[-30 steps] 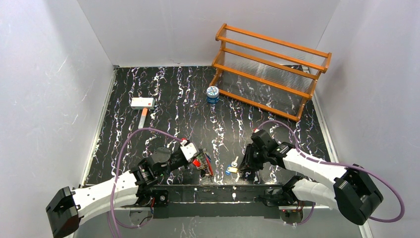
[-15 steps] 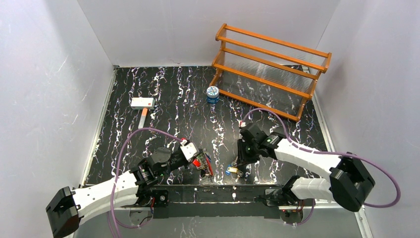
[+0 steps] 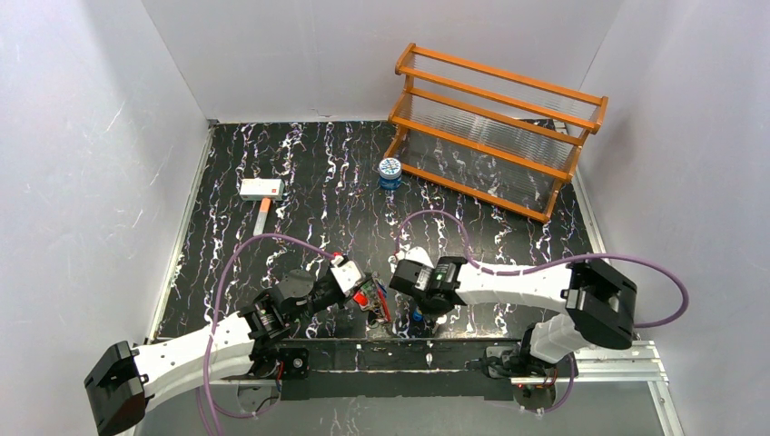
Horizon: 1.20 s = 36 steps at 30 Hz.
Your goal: Put the keys on the keyring
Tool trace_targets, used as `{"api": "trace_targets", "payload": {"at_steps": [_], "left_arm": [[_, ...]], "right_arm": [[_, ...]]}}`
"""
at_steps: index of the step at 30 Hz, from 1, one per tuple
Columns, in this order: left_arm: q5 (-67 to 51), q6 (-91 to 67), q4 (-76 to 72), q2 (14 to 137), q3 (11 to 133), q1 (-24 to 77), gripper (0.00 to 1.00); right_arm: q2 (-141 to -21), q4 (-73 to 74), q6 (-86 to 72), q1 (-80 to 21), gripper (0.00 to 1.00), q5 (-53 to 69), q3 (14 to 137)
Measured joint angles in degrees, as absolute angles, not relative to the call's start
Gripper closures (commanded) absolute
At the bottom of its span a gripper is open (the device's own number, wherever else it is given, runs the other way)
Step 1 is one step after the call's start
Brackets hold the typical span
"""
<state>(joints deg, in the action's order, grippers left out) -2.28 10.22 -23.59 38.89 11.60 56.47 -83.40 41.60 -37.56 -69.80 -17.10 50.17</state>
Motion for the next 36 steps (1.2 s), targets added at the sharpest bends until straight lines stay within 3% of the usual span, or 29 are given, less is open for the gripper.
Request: {"api": "trace_targets", "payload": {"at_steps": [2, 9, 19, 26, 29, 32, 36], "left_arm": [[-2.28, 10.22, -23.59, 38.92, 11.60, 56.47, 1.00], [-2.28, 10.22, -23.57, 38.92, 11.60, 56.47, 1.00], [-2.28, 10.22, -23.59, 38.94, 11.60, 56.47, 1.00], [-2.28, 10.22, -23.59, 39.07, 11.60, 56.47, 1.00], [-2.28, 10.20, -23.59, 39.07, 11.60, 56.47, 1.00], [-2.26, 10.20, -23.59, 39.07, 11.60, 56.47, 1.00], [-2.26, 10.13, -23.59, 39.07, 11.60, 56.47, 1.00]], "right_arm": [[-84.90, 42.96, -37.76, -71.20, 0.75, -18.98, 50.74], [-87.02, 45.47, -38.39, -73.32, 0.78, -22.48, 51.53], [-87.15, 44.84, -38.02, -73.69, 0.67, -22.15, 51.66], [-88.55, 44.80, -37.65, -73.76, 0.69, -21.96, 51.66], [-89.32, 44.82, -37.65, -73.91, 0.73, -22.02, 51.66], [-89.36, 44.82, -37.67, -73.95, 0.91, -22.20, 51.66], [-89.10, 44.88, -37.69, -73.95, 0.99, -22.55, 51.66]]}}
